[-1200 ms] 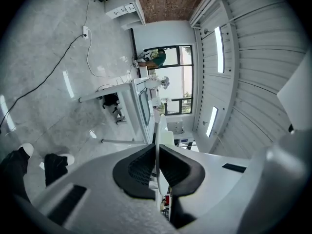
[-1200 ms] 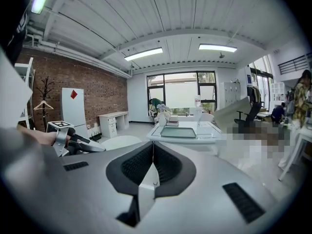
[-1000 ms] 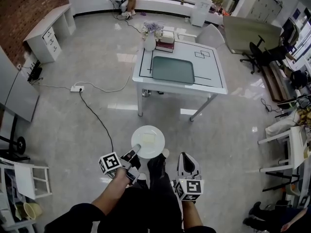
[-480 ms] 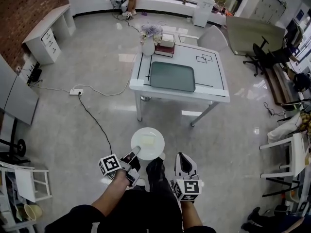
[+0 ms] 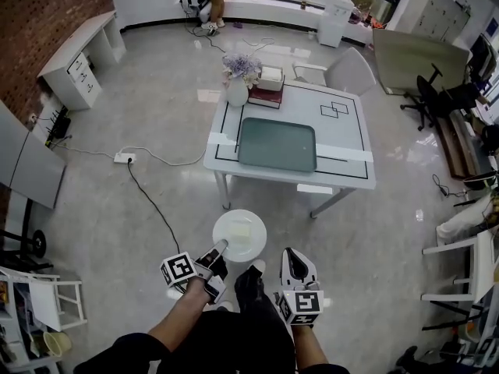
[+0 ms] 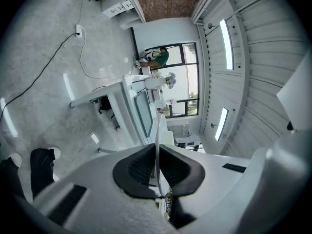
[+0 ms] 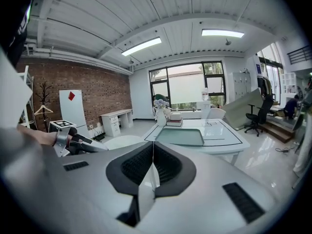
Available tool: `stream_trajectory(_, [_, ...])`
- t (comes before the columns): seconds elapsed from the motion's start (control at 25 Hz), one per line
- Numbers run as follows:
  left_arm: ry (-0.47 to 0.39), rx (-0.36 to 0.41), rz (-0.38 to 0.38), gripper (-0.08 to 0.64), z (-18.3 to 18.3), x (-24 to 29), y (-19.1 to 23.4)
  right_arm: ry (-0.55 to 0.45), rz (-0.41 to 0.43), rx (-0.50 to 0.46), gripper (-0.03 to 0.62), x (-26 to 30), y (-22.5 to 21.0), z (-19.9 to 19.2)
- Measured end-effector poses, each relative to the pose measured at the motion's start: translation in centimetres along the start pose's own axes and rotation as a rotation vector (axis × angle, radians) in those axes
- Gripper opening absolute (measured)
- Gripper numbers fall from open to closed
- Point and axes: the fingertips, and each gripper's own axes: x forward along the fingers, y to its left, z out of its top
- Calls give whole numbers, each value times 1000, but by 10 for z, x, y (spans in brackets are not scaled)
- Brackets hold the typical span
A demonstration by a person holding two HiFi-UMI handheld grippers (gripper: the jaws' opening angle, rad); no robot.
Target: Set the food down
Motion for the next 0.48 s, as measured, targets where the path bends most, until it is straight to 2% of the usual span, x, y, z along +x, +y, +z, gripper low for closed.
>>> stream_trajectory(0.48, [-35, -7, 21, 20, 31, 84, -14, 36, 53, 4, 9, 69, -58, 19])
